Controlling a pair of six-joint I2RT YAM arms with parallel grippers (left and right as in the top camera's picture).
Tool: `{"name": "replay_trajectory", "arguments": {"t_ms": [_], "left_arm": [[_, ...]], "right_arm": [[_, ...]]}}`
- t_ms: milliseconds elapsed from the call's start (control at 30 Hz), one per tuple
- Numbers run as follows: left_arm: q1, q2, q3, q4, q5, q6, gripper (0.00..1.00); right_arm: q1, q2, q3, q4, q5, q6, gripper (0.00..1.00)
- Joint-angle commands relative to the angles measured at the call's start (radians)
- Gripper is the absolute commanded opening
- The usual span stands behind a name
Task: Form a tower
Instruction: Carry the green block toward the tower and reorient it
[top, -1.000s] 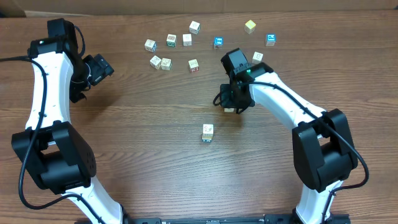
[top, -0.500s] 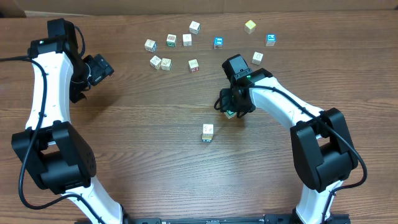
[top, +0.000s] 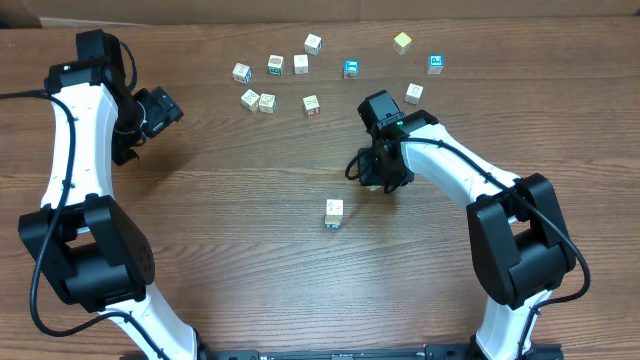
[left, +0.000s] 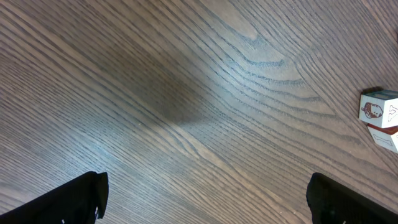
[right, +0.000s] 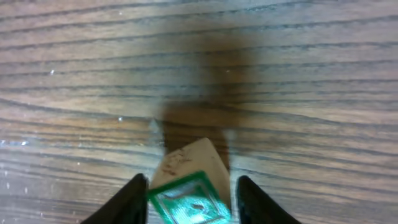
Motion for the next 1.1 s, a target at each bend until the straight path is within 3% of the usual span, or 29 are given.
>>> {"name": "replay_trajectory", "arguments": {"t_ms": [0,300,367,400,433,667,833,900,1067], "left_arm": [[-0.007,-0.023,0.019,0.000,0.000,0.012,1.00],[-0.007,-0.023,0.019,0.000,0.000,0.012,1.00],[-0.007,-0.023,0.019,0.000,0.000,0.012,0.99],[-0.007,-0.023,0.019,0.000,0.000,0.012,1.00],[-0.007,-0.023,0.019,0.000,0.000,0.012,1.00],[-0.007,-0.023,0.019,0.000,0.000,0.012,1.00],[-0.007,-0.023,0.019,0.000,0.000,0.012,0.99],[-0.007,-0.023,0.019,0.000,0.000,0.012,1.00],[-0.007,-0.023,0.019,0.000,0.000,0.012,1.00]], "right_arm": [[-0.006,-0.006,-0.006,0.000,0.072,-0.002,0.39],[-0.013,-0.006,-0.006,0.002,0.080,0.093,0.37],[-0.013,-0.006,-0.006,0.002,0.080,0.092,0.61],[-0.013,-0.006,-0.006,0.002,0.080,0.092,0.89],[-0.014,-0.006,-0.006,0.003,0.081,0.085,1.00],[-0.036,-0.007,0.062,-0.046,0.080,0.070,0.98],[-0.035,-0.007,0.169,-0.169,0.079,0.054,0.80],[-0.032,-0.007,0.169,-0.189,0.076,0.016,0.75],[-0.018,0.000,0.129,-0.194,0.076,-0.006,0.54]]}}
